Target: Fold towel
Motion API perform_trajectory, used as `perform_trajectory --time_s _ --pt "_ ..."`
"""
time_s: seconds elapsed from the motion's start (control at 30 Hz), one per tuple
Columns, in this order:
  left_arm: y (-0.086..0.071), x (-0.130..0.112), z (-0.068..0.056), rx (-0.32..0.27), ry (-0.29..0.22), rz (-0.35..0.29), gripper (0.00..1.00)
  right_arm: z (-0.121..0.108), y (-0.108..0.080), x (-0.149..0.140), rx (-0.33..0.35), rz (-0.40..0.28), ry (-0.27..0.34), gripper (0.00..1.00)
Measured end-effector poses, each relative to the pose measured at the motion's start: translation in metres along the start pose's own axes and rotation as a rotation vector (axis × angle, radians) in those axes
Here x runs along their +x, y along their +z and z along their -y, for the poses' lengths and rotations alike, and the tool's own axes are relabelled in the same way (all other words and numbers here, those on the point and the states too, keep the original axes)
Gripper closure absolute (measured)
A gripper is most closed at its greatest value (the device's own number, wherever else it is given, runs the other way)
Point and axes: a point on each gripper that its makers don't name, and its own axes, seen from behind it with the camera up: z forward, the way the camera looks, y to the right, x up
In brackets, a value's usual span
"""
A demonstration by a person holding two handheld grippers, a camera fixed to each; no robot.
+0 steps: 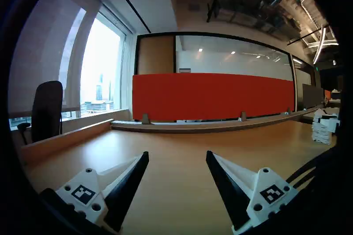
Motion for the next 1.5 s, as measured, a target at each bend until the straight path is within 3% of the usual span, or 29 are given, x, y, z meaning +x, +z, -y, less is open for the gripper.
perform_trajectory --time_s 1.5 --pt "-0.0013 0.0055 0.0013 0.000 0.000 0.002 0.04 -0.0004 0.0011 -0.0007 0.000 0.000 0.000 0.00"
